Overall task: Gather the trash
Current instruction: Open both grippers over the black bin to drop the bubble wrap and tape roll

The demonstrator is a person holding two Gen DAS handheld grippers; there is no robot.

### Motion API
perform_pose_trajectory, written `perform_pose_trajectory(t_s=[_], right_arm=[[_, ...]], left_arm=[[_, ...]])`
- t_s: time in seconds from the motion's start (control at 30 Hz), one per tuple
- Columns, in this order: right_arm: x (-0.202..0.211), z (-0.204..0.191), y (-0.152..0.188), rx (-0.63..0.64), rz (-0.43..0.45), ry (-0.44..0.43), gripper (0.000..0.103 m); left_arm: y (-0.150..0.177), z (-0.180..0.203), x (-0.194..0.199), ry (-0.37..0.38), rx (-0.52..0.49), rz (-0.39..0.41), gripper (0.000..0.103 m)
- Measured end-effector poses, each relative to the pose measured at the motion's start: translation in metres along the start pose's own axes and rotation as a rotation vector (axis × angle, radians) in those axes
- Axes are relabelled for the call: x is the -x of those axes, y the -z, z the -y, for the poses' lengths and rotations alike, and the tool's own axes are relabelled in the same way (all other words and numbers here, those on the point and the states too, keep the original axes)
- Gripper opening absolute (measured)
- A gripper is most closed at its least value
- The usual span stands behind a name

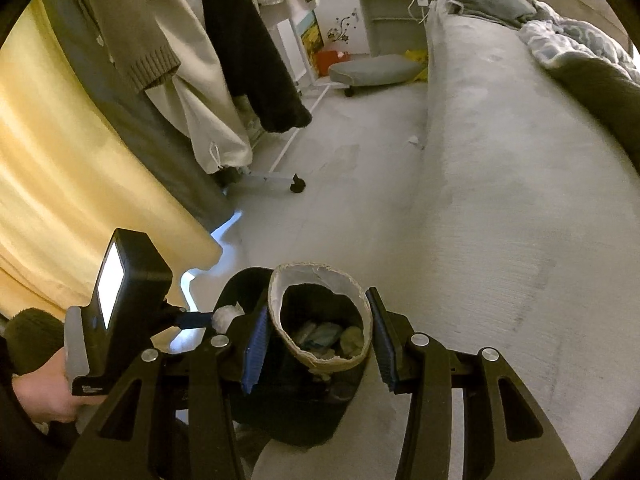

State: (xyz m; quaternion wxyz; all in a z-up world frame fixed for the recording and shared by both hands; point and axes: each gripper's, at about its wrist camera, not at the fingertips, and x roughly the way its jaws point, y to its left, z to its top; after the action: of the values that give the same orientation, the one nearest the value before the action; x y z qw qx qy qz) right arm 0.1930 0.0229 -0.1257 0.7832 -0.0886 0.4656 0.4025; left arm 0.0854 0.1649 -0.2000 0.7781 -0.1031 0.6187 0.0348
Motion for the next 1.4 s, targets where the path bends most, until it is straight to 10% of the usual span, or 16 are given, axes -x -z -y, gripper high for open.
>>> perform_pose_trajectory(t_s=[0.73, 1.3, 1.4], right_arm=[[-0.068, -0.026, -0.010, 0.010, -0.109, -0.038, 0.047], [-0.110, -0.034, 0.003, 0.021, -0.235, -0.015, 0.048], [-0.117, -0.036, 0.009, 0.025, -0.260, -0.012, 0.048]], left_arm=[[0.013, -0.039, -0.001, 0.044, 0.046, -0.022, 0.082], [0.003, -0.062, 0.090, -0.022, 0.115, 0.394, 0.082], [0.007, -0.057, 0.112, 0.019, 0.127, 0.479, 0.095]])
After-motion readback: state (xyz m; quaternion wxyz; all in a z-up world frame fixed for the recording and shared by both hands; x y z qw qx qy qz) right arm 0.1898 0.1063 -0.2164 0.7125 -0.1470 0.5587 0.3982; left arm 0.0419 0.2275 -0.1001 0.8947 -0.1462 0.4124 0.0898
